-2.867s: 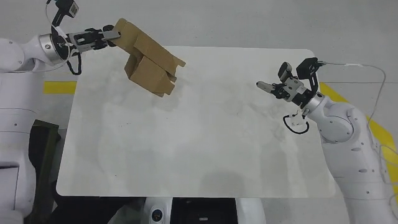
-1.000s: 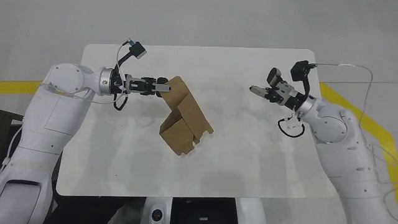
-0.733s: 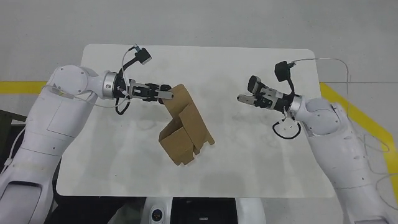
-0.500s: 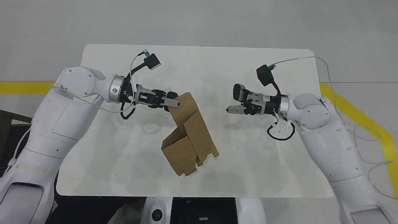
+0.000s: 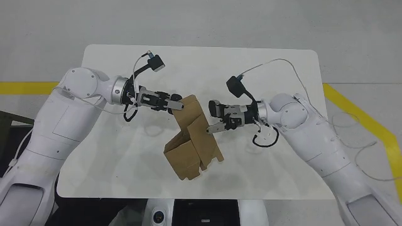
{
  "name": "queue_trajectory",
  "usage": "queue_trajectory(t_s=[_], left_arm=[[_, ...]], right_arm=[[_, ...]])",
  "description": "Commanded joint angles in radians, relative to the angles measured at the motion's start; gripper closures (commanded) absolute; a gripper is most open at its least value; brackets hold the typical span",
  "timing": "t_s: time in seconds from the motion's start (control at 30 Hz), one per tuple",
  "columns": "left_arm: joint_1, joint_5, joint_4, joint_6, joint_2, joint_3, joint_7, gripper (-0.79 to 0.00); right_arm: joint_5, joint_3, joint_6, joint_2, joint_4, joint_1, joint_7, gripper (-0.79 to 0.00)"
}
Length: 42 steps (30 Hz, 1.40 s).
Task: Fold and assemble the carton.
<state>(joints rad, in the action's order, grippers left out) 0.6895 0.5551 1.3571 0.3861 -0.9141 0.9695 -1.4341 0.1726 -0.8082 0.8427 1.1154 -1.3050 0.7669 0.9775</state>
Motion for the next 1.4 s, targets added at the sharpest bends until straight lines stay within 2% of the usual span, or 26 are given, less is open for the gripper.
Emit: queue_trajectory(t_s=[0.0, 0.07, 0.17, 0.23, 0.5, 0.6, 0.7, 0.83, 0.87, 0.9, 0.93, 1.2, 1.37], left_arm=[[-0.001, -0.001, 0.000, 0.000, 0.001, -0.003, 0.000, 0.000], [-0.001, 0.000, -0.002, 0.000, 0.002, -0.007, 0.001, 0.000], [-0.003, 0.001, -0.001, 0.000, 0.002, -0.014, 0.000, 0.000], [-0.005, 0.000, 0.001, 0.001, 0.003, -0.018, 0.001, 0.000], [-0.011, -0.006, 0.008, 0.000, 0.006, -0.035, 0.000, 0.000], [-0.014, -0.009, 0.021, 0.001, 0.009, -0.038, 0.001, 0.000], [-0.015, -0.012, 0.029, 0.002, 0.012, -0.040, 0.002, 0.000], [-0.014, 0.003, 0.026, 0.006, 0.016, -0.039, 0.006, 0.000], [-0.015, 0.007, 0.025, 0.006, 0.017, -0.037, 0.006, -0.105], [-0.015, 0.010, 0.026, 0.006, 0.017, -0.037, 0.006, -0.317], [-0.016, 0.014, 0.027, 0.006, 0.018, -0.035, 0.006, -0.785], [-0.011, 0.076, 0.045, 0.045, 0.026, 0.008, 0.045, -0.785], [0.010, 0.045, 0.050, 0.099, 0.035, 0.044, 0.099, -0.785]], right_arm=[[0.009, 0.031, 0.007, -0.002, 0.007, -0.017, -0.007, -0.785], [0.021, 0.065, 0.016, -0.004, 0.012, -0.033, -0.016, -0.785], [0.041, 0.117, 0.032, -0.007, 0.015, -0.056, -0.032, -0.646], [0.058, 0.151, 0.043, -0.009, 0.018, -0.072, -0.043, -0.391], [0.106, 0.285, 0.076, -0.016, 0.031, -0.140, -0.076, -0.256], [0.126, 0.331, 0.090, -0.019, 0.039, -0.165, -0.090, -0.166], [0.146, 0.372, 0.104, -0.022, 0.048, -0.190, -0.104, -0.015], [0.173, 0.422, 0.122, -0.026, 0.058, -0.218, -0.122, 0.000], [0.179, 0.434, 0.126, -0.026, 0.061, -0.225, -0.126, 0.000], [0.184, 0.445, 0.131, -0.027, 0.064, -0.232, -0.131, 0.000], [0.191, 0.455, 0.136, -0.028, 0.067, -0.238, -0.136, 0.000], [0.249, 0.513, 0.170, -0.033, 0.101, -0.275, -0.170, 0.000], [0.349, 0.471, 0.170, -0.038, 0.151, -0.264, -0.177, 0.000]])
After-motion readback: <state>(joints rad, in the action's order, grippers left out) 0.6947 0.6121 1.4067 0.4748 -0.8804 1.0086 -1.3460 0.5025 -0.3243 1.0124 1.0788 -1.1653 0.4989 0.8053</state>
